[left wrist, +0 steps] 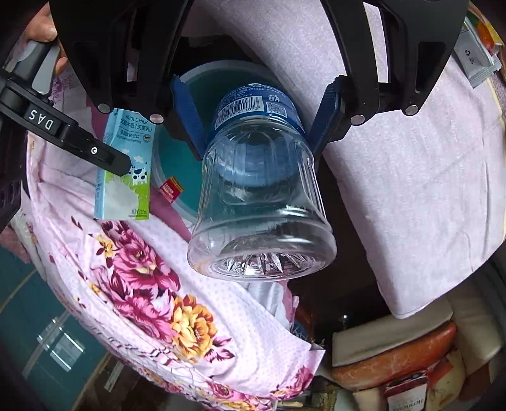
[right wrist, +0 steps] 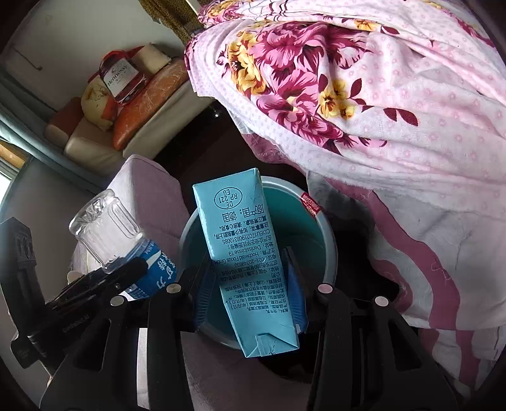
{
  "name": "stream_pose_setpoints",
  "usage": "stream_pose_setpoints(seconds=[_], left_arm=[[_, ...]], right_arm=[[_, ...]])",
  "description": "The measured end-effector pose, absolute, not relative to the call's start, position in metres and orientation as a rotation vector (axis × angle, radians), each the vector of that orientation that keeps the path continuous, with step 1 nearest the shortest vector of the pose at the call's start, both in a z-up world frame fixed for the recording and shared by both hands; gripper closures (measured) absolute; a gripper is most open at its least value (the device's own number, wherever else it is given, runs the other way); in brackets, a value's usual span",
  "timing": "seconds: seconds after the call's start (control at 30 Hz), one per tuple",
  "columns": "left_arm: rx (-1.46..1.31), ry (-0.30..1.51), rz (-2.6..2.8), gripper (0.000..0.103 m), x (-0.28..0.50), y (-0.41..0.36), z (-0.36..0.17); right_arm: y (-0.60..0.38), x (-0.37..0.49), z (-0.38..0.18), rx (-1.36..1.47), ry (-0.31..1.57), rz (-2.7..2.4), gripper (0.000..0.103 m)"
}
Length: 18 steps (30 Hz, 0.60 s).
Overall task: Collect trash
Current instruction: 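Carry the bottle and carton over the teal bin with both grippers, then open both grippers to drop the bottle and carton into the bin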
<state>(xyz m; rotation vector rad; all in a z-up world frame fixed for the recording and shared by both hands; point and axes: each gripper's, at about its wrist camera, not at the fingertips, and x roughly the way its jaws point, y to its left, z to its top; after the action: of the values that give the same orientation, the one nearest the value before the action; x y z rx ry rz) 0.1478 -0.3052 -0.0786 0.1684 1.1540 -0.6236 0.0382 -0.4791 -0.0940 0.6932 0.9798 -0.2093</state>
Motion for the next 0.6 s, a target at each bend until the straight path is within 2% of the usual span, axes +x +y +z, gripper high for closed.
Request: stream_pose_setpoints(seconds=[0.2, 0.3, 0.6], left_arm=[[0.225, 1.201, -0.621, 0.036, 0.144, -0.316, -0.099], [0.242, 1.175, -0.624, 0.023, 0.139, -0.313, -0.094], [0.223, 1.155, -0.599, 0.022, 0.133, -0.29, -0.08]], right_arm=[[-0.485, 0.041, -0.105, 0.708, 1.001, -0.201, 0.063], [-0.482, 0.043, -0.108, 0.71, 1.011, -0.189, 0.063], [-0.468, 0.049, -0.109, 0.695, 1.033, -0.182, 0.063]])
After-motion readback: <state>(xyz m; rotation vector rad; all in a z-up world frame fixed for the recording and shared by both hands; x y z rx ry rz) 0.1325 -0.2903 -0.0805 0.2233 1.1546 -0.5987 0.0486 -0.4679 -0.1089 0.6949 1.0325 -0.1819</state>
